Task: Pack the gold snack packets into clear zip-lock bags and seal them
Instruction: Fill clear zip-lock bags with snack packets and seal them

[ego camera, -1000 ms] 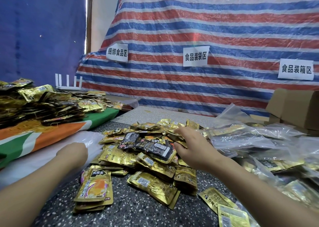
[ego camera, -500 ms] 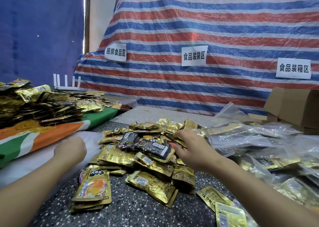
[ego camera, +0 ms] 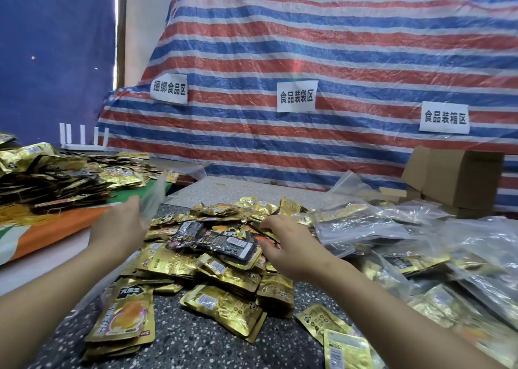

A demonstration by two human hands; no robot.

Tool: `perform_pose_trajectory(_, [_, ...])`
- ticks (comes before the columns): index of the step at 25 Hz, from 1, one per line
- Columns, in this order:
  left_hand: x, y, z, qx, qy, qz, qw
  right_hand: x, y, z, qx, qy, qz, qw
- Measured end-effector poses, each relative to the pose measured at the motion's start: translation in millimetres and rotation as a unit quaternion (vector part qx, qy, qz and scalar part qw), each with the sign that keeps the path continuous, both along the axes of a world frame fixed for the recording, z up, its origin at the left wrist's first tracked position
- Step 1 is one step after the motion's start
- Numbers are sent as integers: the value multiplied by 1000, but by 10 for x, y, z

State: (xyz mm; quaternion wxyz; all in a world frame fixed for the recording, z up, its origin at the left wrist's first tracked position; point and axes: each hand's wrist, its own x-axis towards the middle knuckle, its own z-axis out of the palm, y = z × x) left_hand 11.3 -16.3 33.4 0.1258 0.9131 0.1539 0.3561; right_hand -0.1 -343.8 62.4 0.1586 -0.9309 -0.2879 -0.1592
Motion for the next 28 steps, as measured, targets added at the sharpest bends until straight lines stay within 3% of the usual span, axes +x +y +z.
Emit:
perform_pose_trajectory(3, [-6, -439, 177, -1, -88, -81, 993, 5, -37, 44, 61, 34, 1, 998])
perform_pose_trajectory(6, [-64, -932, 318, -12, -165, -186, 968, -11, -85, 149, 228, 156, 0, 961])
perform_pose_trajectory(7, [-90, -1107, 338, -19, -181, -225, 957, -22, -112, 194, 317, 222, 3, 922])
perform_pose_trajectory(10, [-211, -1624, 309, 3, -211, -321, 923, -114, -265, 322, 533, 370, 31, 761])
perform_pose_trajectory(12, [-332, -1931, 230, 46, -232, -364, 901, -164, -411, 347, 593, 404, 50, 695])
perform_pose_trajectory(14, [-420, -2181, 120, 89, -252, -391, 881, -200, -557, 323, 624, 410, 57, 663])
perform_pose_trajectory(17, [-459, -2382, -83, 135, -273, -423, 853, -255, -770, 246, 636, 416, 52, 648])
perform_pose_trajectory(21, [-459, -2444, -238, 196, -220, -458, 839, -304, -1018, 168, 649, 428, 29, 629])
perform_pose_trajectory(25, [-471, -2487, -310, 235, -182, -487, 821, -316, -1109, 62, 608, 399, -28, 686])
perform_pose_trajectory(28, [-512, -2513, -366, 188, -142, -476, 847, -297, -1053, -32, 602, 353, -44, 715])
